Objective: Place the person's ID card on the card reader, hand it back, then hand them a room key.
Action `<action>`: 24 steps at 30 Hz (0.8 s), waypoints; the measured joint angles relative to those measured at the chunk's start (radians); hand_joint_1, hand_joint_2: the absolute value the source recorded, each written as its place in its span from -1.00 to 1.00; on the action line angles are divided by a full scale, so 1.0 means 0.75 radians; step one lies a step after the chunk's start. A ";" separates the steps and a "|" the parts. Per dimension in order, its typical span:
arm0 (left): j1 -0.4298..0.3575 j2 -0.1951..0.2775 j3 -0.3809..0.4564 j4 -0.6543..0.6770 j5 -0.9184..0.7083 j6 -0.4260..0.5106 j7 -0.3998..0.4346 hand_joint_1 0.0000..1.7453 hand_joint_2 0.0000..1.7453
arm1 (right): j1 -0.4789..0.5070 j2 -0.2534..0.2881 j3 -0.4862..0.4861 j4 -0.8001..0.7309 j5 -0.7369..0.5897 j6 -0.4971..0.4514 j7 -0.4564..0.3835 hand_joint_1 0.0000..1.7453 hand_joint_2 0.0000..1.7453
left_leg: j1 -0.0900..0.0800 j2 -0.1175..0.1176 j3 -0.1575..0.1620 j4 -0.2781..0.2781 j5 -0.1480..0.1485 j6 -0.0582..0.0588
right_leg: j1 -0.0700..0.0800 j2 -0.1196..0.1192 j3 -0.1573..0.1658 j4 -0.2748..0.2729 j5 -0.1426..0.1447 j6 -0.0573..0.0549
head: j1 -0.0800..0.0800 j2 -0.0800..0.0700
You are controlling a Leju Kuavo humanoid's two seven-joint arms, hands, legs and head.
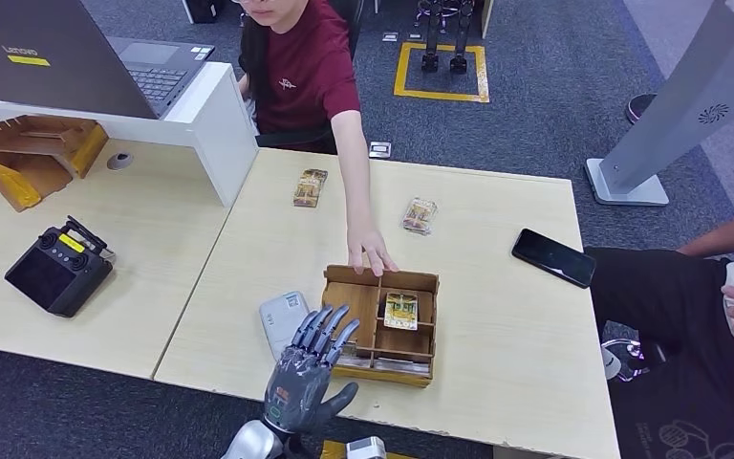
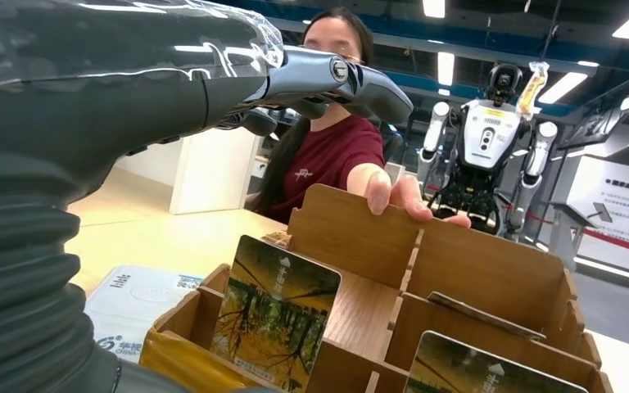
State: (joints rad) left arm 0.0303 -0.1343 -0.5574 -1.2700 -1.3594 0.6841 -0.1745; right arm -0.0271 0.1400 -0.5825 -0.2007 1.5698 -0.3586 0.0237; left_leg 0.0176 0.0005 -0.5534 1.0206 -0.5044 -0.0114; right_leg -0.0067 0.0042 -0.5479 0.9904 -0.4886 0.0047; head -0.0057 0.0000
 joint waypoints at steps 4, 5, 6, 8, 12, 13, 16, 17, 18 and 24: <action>-0.010 0.003 -0.005 0.017 -0.004 -0.002 0.022 -1.00 1.00 | 0.000 0.000 0.000 0.000 0.000 0.001 -0.003 -1.00 -1.00 | 0.000 0.000 0.000 0.000 0.000 0.000 | 0.000 0.000 0.000 0.000 0.000 0.000 | 0.000 0.000; -0.014 0.005 -0.005 0.023 -0.005 -0.002 0.027 -1.00 1.00 | 0.000 0.000 0.000 0.000 0.000 0.001 -0.004 -1.00 -1.00 | 0.000 0.000 0.000 0.000 0.000 0.000 | 0.000 0.000 0.000 0.000 0.000 0.000 | 0.000 0.000; -0.017 0.007 -0.005 0.028 -0.004 -0.002 0.031 -1.00 1.00 | 0.000 0.000 0.000 0.000 0.000 0.001 -0.004 -1.00 -1.00 | 0.000 0.000 0.000 0.000 0.000 0.000 | 0.000 0.000 0.000 0.000 0.000 0.000 | 0.000 0.000; -0.022 0.010 -0.005 0.038 -0.003 -0.002 0.036 -1.00 1.00 | 0.000 0.000 0.000 0.000 0.000 0.001 -0.004 -1.00 -1.00 | 0.000 0.000 0.000 0.000 0.000 0.000 | 0.000 0.000 0.000 0.000 0.000 0.000 | 0.000 0.000; -0.026 0.012 -0.005 0.056 0.003 -0.002 0.047 -1.00 1.00 | 0.000 0.000 0.000 0.000 0.000 0.001 -0.005 -1.00 -1.00 | 0.000 0.000 0.000 0.000 0.000 0.000 | 0.000 0.000 0.000 0.000 0.000 0.000 | 0.000 0.000; -0.028 0.012 -0.005 0.063 0.006 -0.002 0.054 -1.00 1.00 | 0.000 0.000 0.000 0.000 0.000 0.001 -0.005 -1.00 -1.00 | 0.000 0.000 0.000 0.000 0.000 0.000 | 0.000 0.000 0.000 0.000 0.000 0.000 | 0.000 0.000; -0.035 0.013 -0.005 0.085 0.000 0.000 0.077 -1.00 1.00 | 0.000 0.000 0.000 0.000 0.000 0.003 -0.005 -1.00 -1.00 | 0.000 0.000 0.000 0.000 0.000 0.000 | 0.000 0.000 0.000 0.000 0.000 0.000 | 0.000 0.000; -0.038 0.013 -0.005 0.091 -0.008 0.000 0.083 -1.00 1.00 | 0.000 0.000 0.000 0.000 0.001 0.003 -0.005 -1.00 -1.00 | 0.000 0.000 0.000 0.000 0.000 0.000 | 0.000 0.000 0.000 0.000 0.000 0.000 | 0.000 0.000; -0.041 0.013 -0.005 0.098 -0.016 0.000 0.089 -1.00 1.00 | 0.000 0.000 0.000 0.000 0.001 0.003 -0.005 -1.00 -1.00 | 0.000 0.000 0.000 0.000 0.000 0.000 | 0.000 0.000 0.000 0.000 0.000 0.000 | 0.000 0.000; -0.049 0.013 -0.004 0.129 -0.034 0.001 0.107 -1.00 1.00 | 0.000 0.000 0.000 0.000 0.001 0.003 -0.008 -1.00 -1.00 | 0.000 0.000 0.000 0.000 0.000 0.000 | 0.000 0.000 0.000 0.000 0.000 0.000 | 0.000 0.000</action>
State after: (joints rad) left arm -0.0066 -0.1247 -0.5608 -1.1730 -1.3851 0.6848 -0.0940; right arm -0.0270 0.1400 -0.5825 -0.2007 1.5702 -0.3565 0.0179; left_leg 0.0175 0.0005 -0.5534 1.0207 -0.5044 -0.0114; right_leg -0.0068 0.0042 -0.5477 0.9904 -0.4886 0.0048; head -0.0057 0.0000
